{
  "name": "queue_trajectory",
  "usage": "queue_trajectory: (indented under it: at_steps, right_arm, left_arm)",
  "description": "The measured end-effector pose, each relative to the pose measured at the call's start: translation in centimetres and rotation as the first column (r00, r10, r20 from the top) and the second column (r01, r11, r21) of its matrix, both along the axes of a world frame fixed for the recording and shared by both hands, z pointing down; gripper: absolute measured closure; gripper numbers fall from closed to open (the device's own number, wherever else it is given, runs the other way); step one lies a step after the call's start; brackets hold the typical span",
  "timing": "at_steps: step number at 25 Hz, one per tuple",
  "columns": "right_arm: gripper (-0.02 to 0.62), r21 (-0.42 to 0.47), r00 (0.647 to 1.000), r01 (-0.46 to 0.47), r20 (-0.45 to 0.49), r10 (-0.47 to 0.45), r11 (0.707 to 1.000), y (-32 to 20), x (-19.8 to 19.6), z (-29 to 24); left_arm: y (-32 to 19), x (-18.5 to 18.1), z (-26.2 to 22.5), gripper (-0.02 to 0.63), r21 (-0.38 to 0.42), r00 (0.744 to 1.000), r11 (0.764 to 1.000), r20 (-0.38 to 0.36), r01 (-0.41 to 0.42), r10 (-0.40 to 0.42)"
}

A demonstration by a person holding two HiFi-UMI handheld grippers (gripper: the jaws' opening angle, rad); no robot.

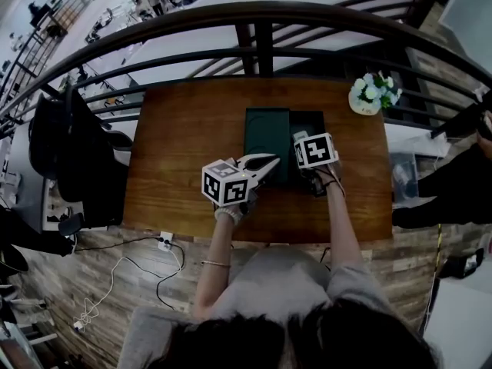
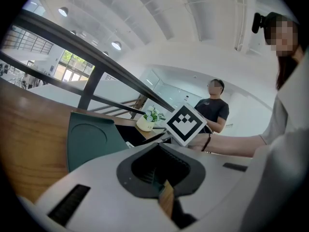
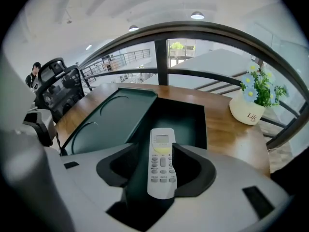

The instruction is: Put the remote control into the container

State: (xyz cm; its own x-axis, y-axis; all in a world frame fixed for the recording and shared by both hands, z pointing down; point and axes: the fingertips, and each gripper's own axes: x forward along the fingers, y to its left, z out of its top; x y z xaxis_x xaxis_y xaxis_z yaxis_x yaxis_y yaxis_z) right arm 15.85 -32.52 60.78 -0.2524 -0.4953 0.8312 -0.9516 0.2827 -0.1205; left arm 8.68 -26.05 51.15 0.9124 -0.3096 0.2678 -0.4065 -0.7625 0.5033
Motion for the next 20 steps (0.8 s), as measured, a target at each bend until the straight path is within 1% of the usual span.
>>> queue_trajectory:
  at_steps: [2, 6, 9, 11, 16, 20]
  right_arm:
    - [0.371, 0.011, 0.999, 0.01, 0.052, -0.011, 1.0, 0.3, -0.9, -0.5]
    - [0.391, 0.037, 0.999, 0.001, 0.052, -0.003, 0.999, 0.9, -0.5, -1.5]
    - [0.429, 0.074, 0.998, -0.001, 0.065, -0.003, 0.997, 1.4, -0.6, -2.5]
    - [0.453, 0.099, 0.997, -0.007, 0.083, -0.001, 0.995, 1.7, -0.8, -3.2]
    - [0.478, 0.155, 0.992, -0.017, 0.123, -0.002, 0.988, 2.5, -1.1, -4.8]
    - [0.498, 0.196, 0.986, -0.042, 0.165, 0.01, 0.98, 3.1, -1.1, -6.0]
  left_arm:
    - [0.1, 0.1, -0.1, 0.603, 0.001, 1.0, 1.0, -0.002, -0.004, 0.004]
    - [0.3, 0.3, -0.1, 0.603, 0.004, 1.0, 1.0, -0.003, -0.014, 0.014]
    - [0.5, 0.5, -0.2, 0.603, 0.015, 1.0, 1.0, -0.003, -0.023, 0.023]
    - [0.7, 0.6, -0.4, 0.602, 0.019, 1.0, 0.999, -0.006, -0.03, 0.03]
    - [1.2, 0.9, -0.4, 0.603, 0.025, 0.999, 0.998, -0.006, -0.052, 0.052]
    - [1.5, 1.1, -0.6, 0.603, 0.03, 0.998, 0.997, -0.01, -0.069, 0.07]
